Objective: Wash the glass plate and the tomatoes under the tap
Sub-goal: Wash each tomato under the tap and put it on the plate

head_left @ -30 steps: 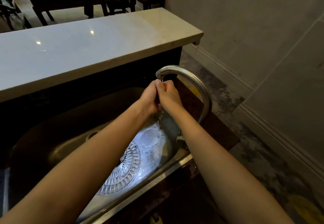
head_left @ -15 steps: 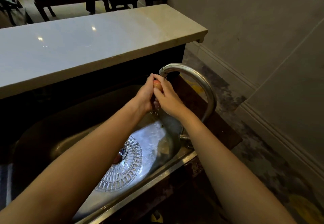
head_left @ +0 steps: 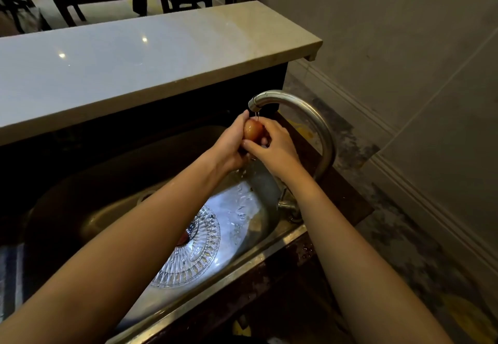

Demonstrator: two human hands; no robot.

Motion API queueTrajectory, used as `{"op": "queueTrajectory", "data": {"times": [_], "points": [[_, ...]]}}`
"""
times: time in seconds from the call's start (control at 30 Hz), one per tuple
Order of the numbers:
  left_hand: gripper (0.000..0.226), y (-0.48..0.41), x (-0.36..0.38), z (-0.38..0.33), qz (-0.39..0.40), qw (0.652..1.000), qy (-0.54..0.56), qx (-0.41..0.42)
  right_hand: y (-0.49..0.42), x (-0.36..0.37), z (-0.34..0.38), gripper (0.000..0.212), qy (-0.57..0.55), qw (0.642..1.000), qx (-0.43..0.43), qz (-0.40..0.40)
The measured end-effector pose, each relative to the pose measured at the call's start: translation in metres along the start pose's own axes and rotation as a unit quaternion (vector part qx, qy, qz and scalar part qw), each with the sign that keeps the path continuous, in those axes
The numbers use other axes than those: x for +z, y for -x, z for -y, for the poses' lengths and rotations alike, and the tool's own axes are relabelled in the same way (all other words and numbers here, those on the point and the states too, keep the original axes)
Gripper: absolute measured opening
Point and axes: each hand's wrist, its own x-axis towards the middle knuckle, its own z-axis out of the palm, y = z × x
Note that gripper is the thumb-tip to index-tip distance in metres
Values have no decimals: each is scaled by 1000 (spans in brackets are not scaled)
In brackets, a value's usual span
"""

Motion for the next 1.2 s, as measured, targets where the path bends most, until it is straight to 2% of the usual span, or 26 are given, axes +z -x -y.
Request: {"op": "queueTrajectory", "data": {"times": [0.07, 0.1, 0.2, 0.27, 0.37, 0.53, 0.73, 0.8, 0.87, 0.9, 0.97, 1.03, 1.07, 1.13, 1.2], "points": [[45, 1, 2, 0, -17, 999, -34, 21, 1, 0, 2, 54, 21, 999, 1, -29], [45, 1, 3, 0, -50, 995, -82, 41, 2, 0, 2, 54, 35, 999, 9, -39], [48, 3, 2, 2, -138, 956, -243, 88, 5, 6, 1, 51, 46, 998, 29, -42], [49, 3, -7, 8, -155, 931, -313, 108, 8, 12, 0, 46, 55, 997, 35, -37], [39, 11, -23, 14, -161, 899, -383, 138, 7, 22, -5, 41, 83, 994, 66, -25], [28, 26, -65, 23, -144, 892, -412, 113, 13, 56, -8, 47, 111, 989, 48, 86], [26, 65, -131, 40, -160, 885, -438, 7, 18, 117, -10, 51, 163, 938, 53, 302], [26, 90, -162, 48, -185, 857, -480, 10, 24, 144, -12, 49, 181, 919, 40, 347], [27, 125, -195, 58, -252, 823, -508, 28, 30, 171, -16, 46, 188, 911, 43, 364], [27, 146, -212, 64, -292, 796, -529, 44, 33, 184, -19, 45, 192, 910, 46, 364], [31, 193, -245, 78, -355, 714, -600, 63, 38, 209, -26, 45, 212, 907, 34, 361], [38, 237, -275, 95, -382, 641, -664, 52, 42, 231, -35, 48, 248, 897, 12, 365], [42, 257, -289, 106, -390, 617, -683, 38, 43, 244, -39, 50, 265, 891, 3, 369], [49, 282, -304, 125, -378, 592, -712, 5, 42, 257, -49, 53, 295, 883, -8, 366], [57, 293, -314, 144, -365, 587, -723, -22, 39, 275, -59, 55, 327, 870, -20, 369]]}}
